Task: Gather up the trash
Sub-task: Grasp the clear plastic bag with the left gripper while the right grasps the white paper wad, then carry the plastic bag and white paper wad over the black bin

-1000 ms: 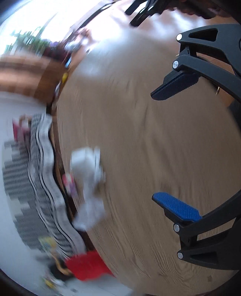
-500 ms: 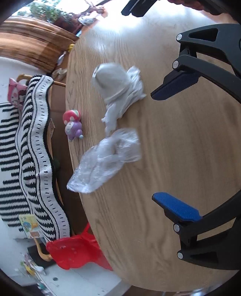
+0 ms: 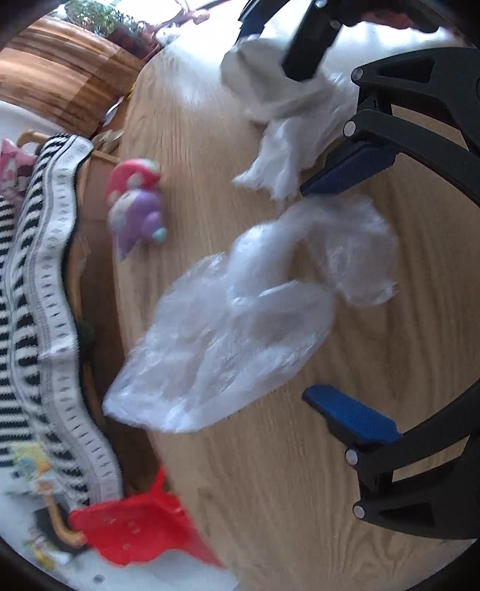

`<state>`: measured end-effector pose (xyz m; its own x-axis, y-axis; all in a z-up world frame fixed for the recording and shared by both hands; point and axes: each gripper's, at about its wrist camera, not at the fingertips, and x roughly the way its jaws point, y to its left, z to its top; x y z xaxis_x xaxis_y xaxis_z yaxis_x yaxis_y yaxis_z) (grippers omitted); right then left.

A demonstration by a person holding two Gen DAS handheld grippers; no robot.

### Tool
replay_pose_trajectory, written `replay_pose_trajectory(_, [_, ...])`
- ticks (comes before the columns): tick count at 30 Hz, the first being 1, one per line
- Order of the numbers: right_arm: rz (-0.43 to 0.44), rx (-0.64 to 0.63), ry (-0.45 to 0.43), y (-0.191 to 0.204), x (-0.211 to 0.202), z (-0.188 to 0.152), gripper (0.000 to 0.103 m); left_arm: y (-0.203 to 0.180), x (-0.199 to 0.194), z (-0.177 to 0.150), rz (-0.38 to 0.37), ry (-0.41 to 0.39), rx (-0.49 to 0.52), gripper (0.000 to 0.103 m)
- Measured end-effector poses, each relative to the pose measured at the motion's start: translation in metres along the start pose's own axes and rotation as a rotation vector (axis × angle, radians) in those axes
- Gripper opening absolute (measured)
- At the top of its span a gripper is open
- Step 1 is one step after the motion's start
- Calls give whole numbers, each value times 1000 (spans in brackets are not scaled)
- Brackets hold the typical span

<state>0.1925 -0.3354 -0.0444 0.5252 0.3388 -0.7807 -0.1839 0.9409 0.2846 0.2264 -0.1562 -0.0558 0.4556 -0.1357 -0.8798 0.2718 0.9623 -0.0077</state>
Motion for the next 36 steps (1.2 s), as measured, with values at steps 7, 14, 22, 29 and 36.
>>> replay_pose_trajectory(7, [14, 7, -2, -6, 7, -2, 96, -3, 1, -4, 9, -73, 34, 97])
replay_pose_trajectory(14, [14, 43, -14, -10, 1, -4, 72, -2, -3, -10, -2, -108, 44, 95])
replay_pose_trajectory(22, [12, 58, -152, -10, -44, -3, 65, -13, -44, -20, 76, -224, 137, 3])
replay_pose_trajectory(29, [3, 70, -162, -5, -78, -17, 65, -18, -84, -30, 26, -238, 133, 3])
replay_pose_trajectory(36, [-57, 76, -256, -9, -174, -43, 65, -83, -143, -66, -112, -252, 241, 3])
